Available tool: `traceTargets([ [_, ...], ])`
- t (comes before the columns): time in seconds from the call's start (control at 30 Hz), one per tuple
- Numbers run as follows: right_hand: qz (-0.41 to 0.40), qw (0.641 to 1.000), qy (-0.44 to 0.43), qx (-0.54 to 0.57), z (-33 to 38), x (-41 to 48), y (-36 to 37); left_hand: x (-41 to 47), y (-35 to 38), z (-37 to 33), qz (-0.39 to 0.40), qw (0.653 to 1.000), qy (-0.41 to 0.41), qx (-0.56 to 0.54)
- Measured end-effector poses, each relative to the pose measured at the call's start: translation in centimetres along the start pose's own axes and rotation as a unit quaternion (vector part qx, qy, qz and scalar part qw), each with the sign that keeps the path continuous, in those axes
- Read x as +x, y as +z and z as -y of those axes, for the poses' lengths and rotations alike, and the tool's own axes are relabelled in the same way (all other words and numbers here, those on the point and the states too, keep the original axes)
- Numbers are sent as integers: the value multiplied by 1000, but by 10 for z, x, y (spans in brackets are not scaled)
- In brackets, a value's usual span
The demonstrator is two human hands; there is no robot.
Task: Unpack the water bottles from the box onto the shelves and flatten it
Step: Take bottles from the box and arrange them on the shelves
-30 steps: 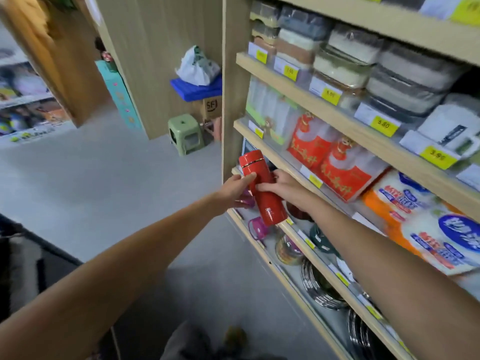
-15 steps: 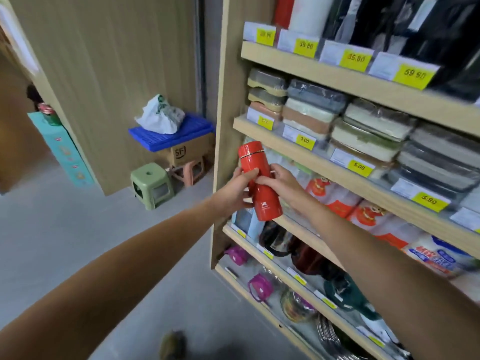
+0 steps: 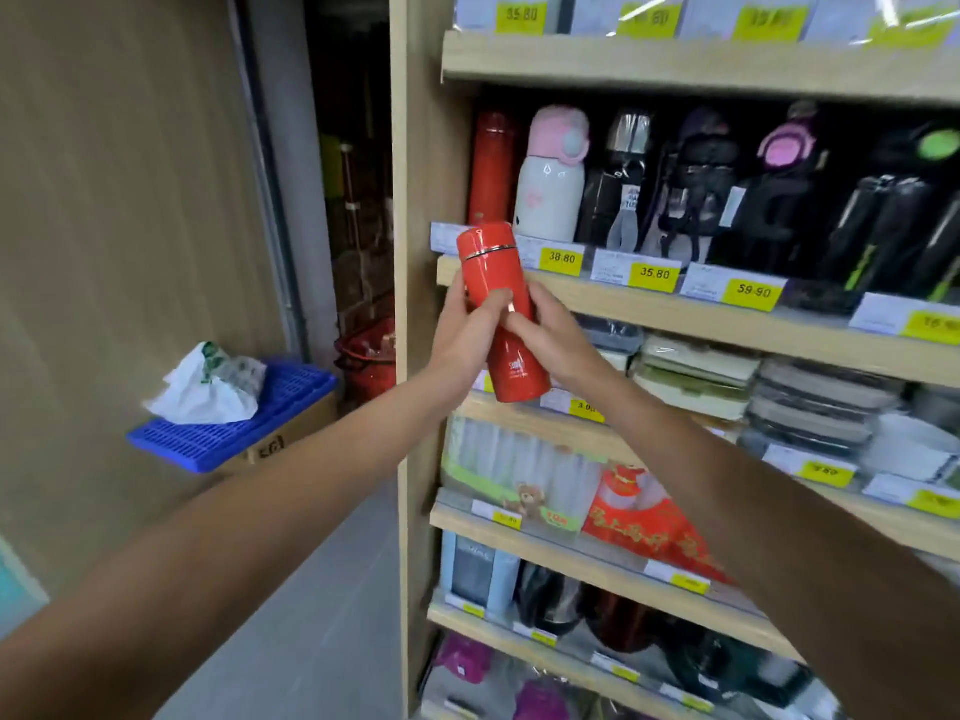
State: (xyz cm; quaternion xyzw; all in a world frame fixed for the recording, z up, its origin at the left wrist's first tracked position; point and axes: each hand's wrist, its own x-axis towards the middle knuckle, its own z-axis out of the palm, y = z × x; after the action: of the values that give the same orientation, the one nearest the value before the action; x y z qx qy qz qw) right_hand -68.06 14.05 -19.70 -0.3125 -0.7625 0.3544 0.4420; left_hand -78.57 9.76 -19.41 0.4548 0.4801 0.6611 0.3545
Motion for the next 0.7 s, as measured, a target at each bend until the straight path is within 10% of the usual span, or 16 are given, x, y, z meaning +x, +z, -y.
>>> traceTargets([
  [0.7, -126, 987, -21, -101, 66, 109, -1, 150, -9, -90, -27, 985, 69, 157],
])
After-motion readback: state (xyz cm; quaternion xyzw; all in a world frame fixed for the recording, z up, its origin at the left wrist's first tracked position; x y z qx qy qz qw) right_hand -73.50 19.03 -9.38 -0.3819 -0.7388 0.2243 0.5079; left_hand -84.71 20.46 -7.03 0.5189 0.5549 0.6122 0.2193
